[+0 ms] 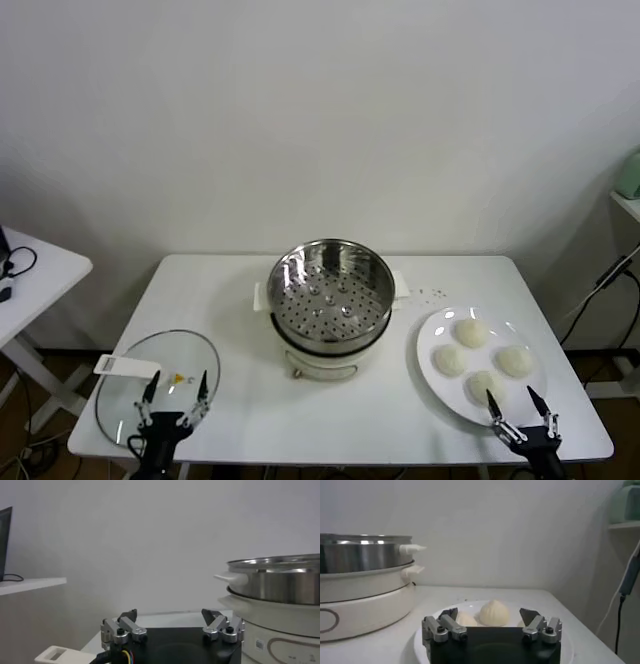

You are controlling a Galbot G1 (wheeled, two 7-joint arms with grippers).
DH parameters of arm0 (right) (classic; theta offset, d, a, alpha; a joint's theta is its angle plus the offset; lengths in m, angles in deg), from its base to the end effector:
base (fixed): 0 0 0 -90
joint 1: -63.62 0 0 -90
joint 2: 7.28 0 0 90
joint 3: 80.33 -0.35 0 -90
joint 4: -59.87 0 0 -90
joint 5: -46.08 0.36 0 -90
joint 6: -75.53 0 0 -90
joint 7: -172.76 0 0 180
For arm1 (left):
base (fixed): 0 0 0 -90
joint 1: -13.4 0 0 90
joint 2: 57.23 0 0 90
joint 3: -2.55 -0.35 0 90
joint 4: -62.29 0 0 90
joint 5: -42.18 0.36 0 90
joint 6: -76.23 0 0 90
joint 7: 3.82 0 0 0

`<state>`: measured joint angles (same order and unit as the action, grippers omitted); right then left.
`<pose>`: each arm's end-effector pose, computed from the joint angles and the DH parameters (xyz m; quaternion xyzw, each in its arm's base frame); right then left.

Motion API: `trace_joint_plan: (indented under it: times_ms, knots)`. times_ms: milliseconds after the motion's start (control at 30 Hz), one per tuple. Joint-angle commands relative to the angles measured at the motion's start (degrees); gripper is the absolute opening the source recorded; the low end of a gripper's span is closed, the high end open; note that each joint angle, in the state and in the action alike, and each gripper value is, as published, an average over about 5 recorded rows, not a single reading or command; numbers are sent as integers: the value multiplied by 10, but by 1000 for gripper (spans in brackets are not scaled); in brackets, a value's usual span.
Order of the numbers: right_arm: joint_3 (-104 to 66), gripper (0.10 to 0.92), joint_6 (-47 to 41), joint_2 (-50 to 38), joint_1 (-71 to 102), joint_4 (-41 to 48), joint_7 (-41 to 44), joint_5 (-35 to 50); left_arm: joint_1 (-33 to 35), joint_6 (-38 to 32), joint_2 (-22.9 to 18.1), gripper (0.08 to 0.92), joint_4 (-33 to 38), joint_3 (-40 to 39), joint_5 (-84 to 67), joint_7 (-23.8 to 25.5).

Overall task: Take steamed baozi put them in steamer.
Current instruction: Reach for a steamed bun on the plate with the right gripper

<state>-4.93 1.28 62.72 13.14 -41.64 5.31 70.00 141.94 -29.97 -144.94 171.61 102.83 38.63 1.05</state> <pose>0.1164 -0.1787 -0.3954 0.0285 -0.9972 0.0111 0.0683 0.1192 0.0698 -0.3868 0.0264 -0.9986 -0.0394 0.0238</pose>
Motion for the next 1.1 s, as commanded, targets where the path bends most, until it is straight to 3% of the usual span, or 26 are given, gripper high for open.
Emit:
trace_joint_plan:
  times_ms: [33,167,367,667,900,1100]
  knots:
    - [-22,823,-40,-9,-26,-23,7,-19,0,0,1,823,1,0,1,-1]
    - [-37,823,-88,-63,-70,-41,13,-33,-2,0,3,823,-1,-1,3,-2]
    - [-20,823,-208,-216,-151,-32,49,-47,-7,0,9,823,-7,-9,18,-11]
    - [106,823,-253,-429,-312,83,234,-59,-20,-4,9,823,-15,-20,36,-28]
    - [400,823,-249,-525,-618,185,424,-127,-21,-20,12,823,-23,-31,55,-38]
    - [740,823,-231,-490,-950,281,515,-166,-25,-19,14,823,-27,-29,53,-39]
